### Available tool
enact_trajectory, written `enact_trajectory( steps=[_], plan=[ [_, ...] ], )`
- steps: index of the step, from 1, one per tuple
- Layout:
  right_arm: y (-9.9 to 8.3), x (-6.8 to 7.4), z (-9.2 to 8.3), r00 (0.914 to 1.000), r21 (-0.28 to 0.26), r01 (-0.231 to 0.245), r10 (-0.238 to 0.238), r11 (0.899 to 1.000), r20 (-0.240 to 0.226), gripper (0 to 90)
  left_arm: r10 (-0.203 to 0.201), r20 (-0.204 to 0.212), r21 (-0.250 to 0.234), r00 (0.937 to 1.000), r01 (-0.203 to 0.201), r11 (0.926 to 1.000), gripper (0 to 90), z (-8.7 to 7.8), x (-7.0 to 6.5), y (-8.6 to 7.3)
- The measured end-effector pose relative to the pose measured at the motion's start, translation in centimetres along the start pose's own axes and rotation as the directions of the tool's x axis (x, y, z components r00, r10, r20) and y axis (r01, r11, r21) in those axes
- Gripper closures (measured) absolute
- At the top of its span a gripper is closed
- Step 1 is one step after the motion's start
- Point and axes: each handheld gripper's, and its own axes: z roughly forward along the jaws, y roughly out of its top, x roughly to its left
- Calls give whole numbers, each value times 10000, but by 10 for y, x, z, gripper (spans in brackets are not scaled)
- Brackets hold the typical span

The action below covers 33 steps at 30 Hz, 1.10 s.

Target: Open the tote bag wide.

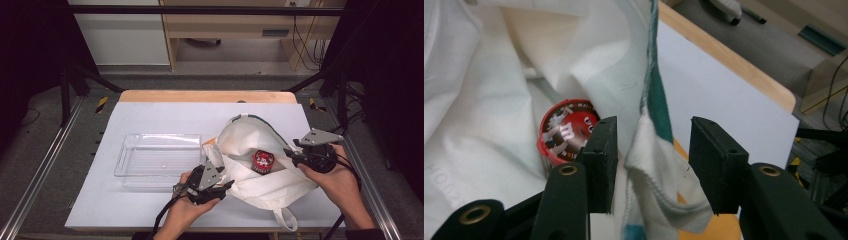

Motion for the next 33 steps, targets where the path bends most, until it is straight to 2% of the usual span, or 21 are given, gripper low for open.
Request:
enact_trajectory(
  steps=[2,4,5,6,8,11,15,16,17,19,20,21,22,24,25,31,32,33],
  plan=[
    [-1,0,2,10000,-56,-9,9,10000,54,588,18,118,48,9999,-18,10000,575,1,2,0],
    [-2,-1,4,9998,57,-16,15,10000,210,686,-119,235,-27,9997,120,9999,647,1,3,1],
    [-2,-1,4,9998,57,-16,15,10000,210,686,-119,235,-27,9997,120,9999,677,1,3,1],
    [-2,-5,7,9998,116,-109,107,9999,188,773,-68,354,-67,9993,71,10000,703,1,4,2],
    [-3,-9,10,9997,189,-136,132,9997,195,802,42,368,12,9993,-42,10000,743,1,5,2],
    [-4,-18,15,9992,126,-276,273,9995,293,809,-301,450,-117,9985,307,9995,776,0,7,1],
    [-8,-32,22,9949,-192,-802,812,9966,591,815,-147,331,-180,9993,153,9997,801,-5,8,5],
    [-8,-32,22,9949,-192,-802,812,9966,591,815,-147,331,-180,9993,153,9997,801,-5,8,5],
    [-11,-40,27,9928,-201,-1058,1067,9942,538,816,-141,316,-213,9994,147,9997,802,-5,8,7],
    [-14,-45,32,9894,-134,-1401,1405,9901,370,815,-194,353,-183,9992,201,9996,803,-2,8,9],
    [-15,-49,34,9836,-289,-1794,1798,9833,116,816,-245,387,-159,9989,252,9996,806,0,7,9],
    [-16,-50,34,9793,-328,-2021,2024,9788,55,816,-245,387,-159,9989,252,9996,808,0,7,9],
    [-15,-49,33,9808,-254,-1940,1944,9807,136,816,-210,391,-143,9990,216,9997,810,3,6,9],
    [-13,-48,32,9897,-128,-1383,1386,9903,346,816,-221,413,-199,9989,229,9995,810,4,5,11],
    [-12,-47,31,9910,-113,-1265,1269,9919,422,816,-221,413,-199,9989,229,9995,810,4,5,11],
    [-13,-54,30,9880,-247,-1477,1487,9887,415,816,-214,358,-243,9991,223,9995,816,0,7,12],
    [-14,-56,30,9892,-423,-1453,1459,9885,121,816,-190,362,-187,9992,197,9996,815,0,7,11],
    [-16,-57,31,9911,-395,-1325,1329,9904,76,816,-171,383,-158,9991,177,9997,816,1,7,10]
  ],
)
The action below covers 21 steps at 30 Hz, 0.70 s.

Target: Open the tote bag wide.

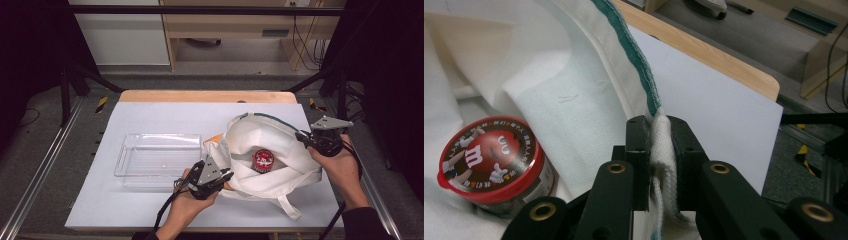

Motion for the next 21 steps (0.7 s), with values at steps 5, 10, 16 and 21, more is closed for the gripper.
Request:
enact_trajectory(
  steps=[5,10,16,21],
  plan=[
    [-11,-2,10,9999,315,8,-12,9995,132,817,40,48,191,10000,-41,9998,818,6,0,-3],
    [-19,-4,21,9997,620,24,-40,9981,260,817,212,-93,379,9997,-208,9991,817,8,-3,-5],
    [-30,-5,30,9993,770,-108,79,9970,375,818,244,-94,595,9997,-238,9979,823,11,-3,-10],
    [-28,-10,29,9976,878,-65,5,9961,689,818,441,-192,691,9988,-427,9967,827,6,-4,-10]
  ],
)
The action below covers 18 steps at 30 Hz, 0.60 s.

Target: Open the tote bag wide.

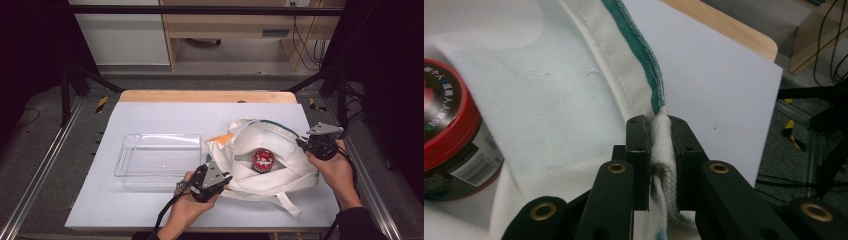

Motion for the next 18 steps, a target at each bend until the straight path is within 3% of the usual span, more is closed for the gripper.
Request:
enact_trajectory(
  steps=[5,9,12,15,18],
  plan=[
    [5,-4,-2,9997,-29,16,-15,10000,243,818,-20,-10,30,10000,21,10000,828,-2,-1,-3],
    [-3,-3,12,9980,430,129,-156,9990,617,818,-42,-31,228,10000,43,9997,832,2,-1,-12],
    [-8,-6,18,9977,425,-285,258,9987,620,818,-56,-17,309,10000,57,9995,833,4,-2,-16],
    [-8,-8,18,9970,360,-428,403,9984,657,818,-183,30,305,9998,182,9994,833,3,-1,-16],
    [-1,-11,12,9956,318,-232,202,9992,910,818,-96,-6,309,10000,96,9995,834,2,-2,-17]
  ],
)
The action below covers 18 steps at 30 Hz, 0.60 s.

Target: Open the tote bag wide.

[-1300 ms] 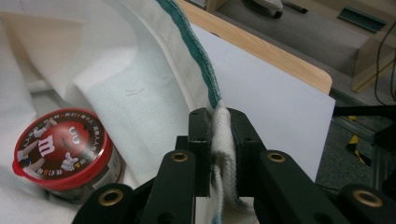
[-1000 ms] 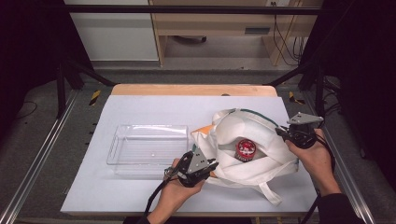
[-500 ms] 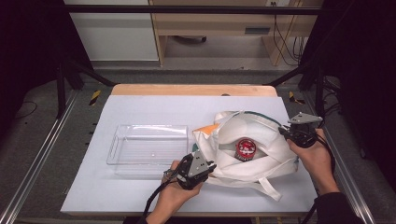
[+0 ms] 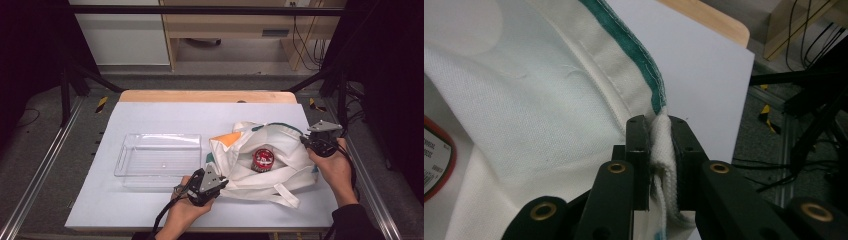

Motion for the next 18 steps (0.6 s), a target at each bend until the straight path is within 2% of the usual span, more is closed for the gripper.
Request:
enact_trajectory(
  steps=[4,6,9,12,18],
  plan=[
    [3,1,-1,10000,100,-74,74,9999,7,818,120,-59,128,9999,-119,9998,834,1,-4,-3],
    [-1,3,5,10000,274,65,-67,9996,65,817,83,-60,144,9999,-82,9999,835,2,-4,-4],
    [-10,3,13,9997,402,-220,221,9989,-32,817,-10,-16,131,10000,10,9999,835,1,-3,-5],
    [-14,4,15,9998,513,-173,177,9985,-70,816,-7,-26,132,10000,7,9999,834,1,-3,-5],
    [-14,4,13,9996,371,-256,259,9990,-82,808,-38,-17,132,10000,38,9999,834,2,-2,-6]
  ],
)
